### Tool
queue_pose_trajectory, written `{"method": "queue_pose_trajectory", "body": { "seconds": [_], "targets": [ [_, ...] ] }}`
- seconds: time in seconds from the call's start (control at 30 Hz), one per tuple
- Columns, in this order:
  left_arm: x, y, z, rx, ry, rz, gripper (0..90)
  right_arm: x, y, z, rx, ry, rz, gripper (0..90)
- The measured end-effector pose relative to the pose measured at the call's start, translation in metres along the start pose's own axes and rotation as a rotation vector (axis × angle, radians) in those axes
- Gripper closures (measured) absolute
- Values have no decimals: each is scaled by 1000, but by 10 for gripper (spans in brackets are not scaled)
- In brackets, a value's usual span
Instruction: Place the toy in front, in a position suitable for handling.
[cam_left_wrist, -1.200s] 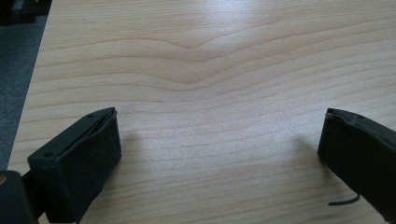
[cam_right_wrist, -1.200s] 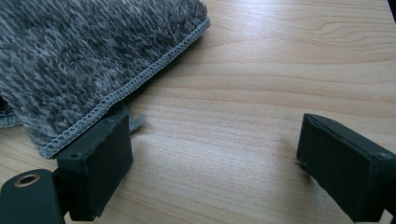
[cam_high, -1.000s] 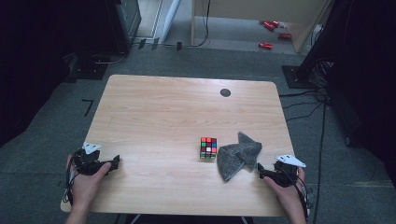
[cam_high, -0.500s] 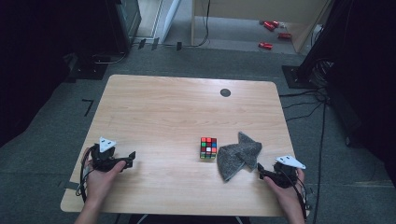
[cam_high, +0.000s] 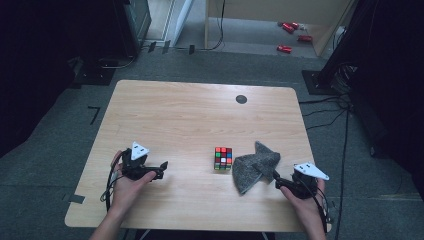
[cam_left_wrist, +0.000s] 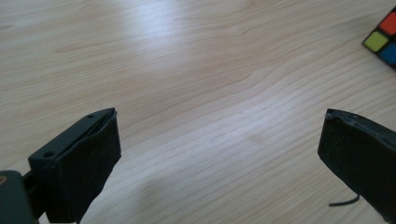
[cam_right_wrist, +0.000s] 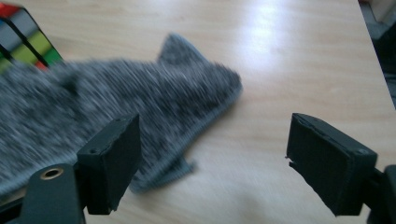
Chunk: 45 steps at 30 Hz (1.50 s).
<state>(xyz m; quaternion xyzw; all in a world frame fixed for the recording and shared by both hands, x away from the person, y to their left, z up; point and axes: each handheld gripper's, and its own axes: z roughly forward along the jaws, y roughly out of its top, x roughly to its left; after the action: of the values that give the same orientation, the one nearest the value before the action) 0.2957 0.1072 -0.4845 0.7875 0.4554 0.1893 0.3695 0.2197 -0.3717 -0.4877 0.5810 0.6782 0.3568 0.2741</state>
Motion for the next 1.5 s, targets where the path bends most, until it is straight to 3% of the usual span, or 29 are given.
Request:
{"method": "queue_pose_trajectory", "body": {
  "seconds": [0.17,0.47,0.6,0.87,1.1,1.2,1.33,1.37,1.4,1.5],
  "targets": [
    [-9,7,7,-3,-20,21,2,13,16,5,-27,49,-10,223],
    [-24,23,17,-23,-79,58,2,35,38,17,-46,113,-35,444],
    [-37,26,25,-36,-138,103,2,51,45,27,-42,180,-53,573],
    [-60,30,43,-37,-239,153,2,72,44,42,-9,238,-99,760],
    [-74,31,53,-30,-279,203,8,88,43,60,25,264,-113,757],
    [-83,30,57,-20,-330,231,8,96,44,70,45,281,-117,747],
    [-89,27,62,-12,-324,271,32,102,46,75,46,293,-122,726],
    [-89,27,62,-12,-324,271,69,102,46,75,46,293,-122,726],
    [-91,26,66,-7,-295,274,79,103,47,77,49,306,-133,710],
    [-90,26,70,-3,-298,271,78,107,48,80,53,312,-149,707]
  ]
}}
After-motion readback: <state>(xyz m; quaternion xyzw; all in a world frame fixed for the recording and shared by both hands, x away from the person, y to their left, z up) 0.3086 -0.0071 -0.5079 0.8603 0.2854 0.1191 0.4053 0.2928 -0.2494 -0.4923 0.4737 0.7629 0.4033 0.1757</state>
